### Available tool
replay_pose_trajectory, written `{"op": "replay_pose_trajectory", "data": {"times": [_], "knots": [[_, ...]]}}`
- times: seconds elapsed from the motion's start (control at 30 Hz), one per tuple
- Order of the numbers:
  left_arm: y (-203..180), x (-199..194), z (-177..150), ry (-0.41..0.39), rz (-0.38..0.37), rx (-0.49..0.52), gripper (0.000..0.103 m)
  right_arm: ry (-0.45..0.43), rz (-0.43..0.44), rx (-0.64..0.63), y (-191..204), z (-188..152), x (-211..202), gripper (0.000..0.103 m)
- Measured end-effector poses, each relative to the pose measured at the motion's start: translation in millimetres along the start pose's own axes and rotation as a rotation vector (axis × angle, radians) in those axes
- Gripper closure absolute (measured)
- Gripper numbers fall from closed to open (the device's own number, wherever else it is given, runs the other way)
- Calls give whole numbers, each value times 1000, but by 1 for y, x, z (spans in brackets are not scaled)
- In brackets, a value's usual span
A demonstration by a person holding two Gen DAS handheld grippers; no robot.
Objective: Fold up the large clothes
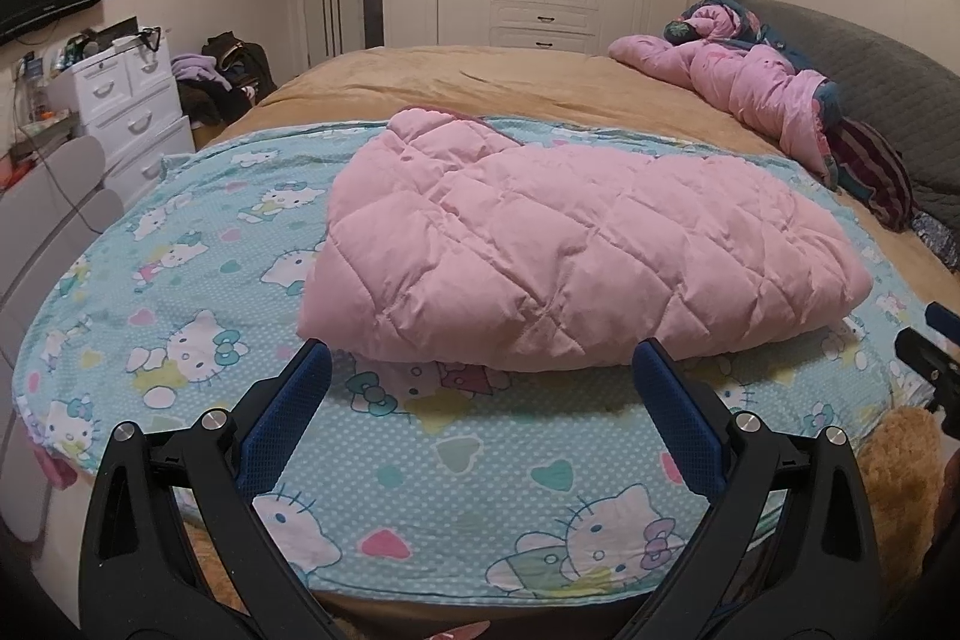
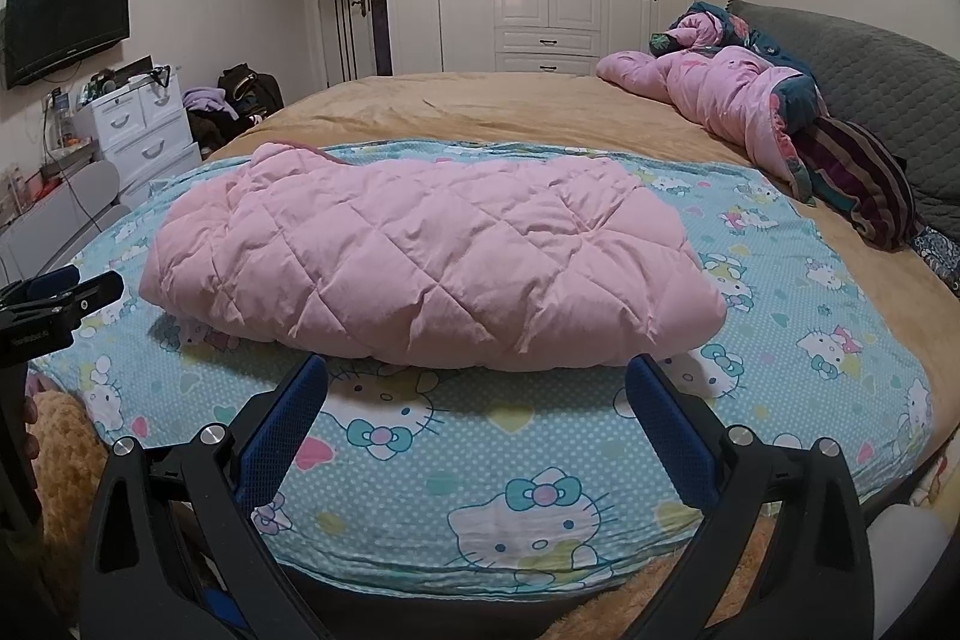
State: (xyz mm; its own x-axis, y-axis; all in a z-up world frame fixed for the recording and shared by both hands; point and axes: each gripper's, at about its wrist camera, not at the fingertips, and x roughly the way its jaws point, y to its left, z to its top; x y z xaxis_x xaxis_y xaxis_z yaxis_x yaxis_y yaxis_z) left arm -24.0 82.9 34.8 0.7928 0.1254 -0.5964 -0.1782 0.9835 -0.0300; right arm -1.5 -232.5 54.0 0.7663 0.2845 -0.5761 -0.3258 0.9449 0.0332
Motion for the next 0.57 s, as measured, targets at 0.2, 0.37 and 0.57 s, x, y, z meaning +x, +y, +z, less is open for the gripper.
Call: {"op": "replay_pose_trajectory", "data": {"times": [0.2, 0.37, 0.57], "knots": [[13, 4, -4, 43, -47, -17, 9, 3, -19, 32, -12, -3, 1, 4], [48, 18, -8, 91, 0, -84, 9, 21, -60, 192, -61, -12, 1, 4], [181, 52, 13, 100, 239, -245, 9, 59, -468, 471, -210, -62, -22, 4]]}}
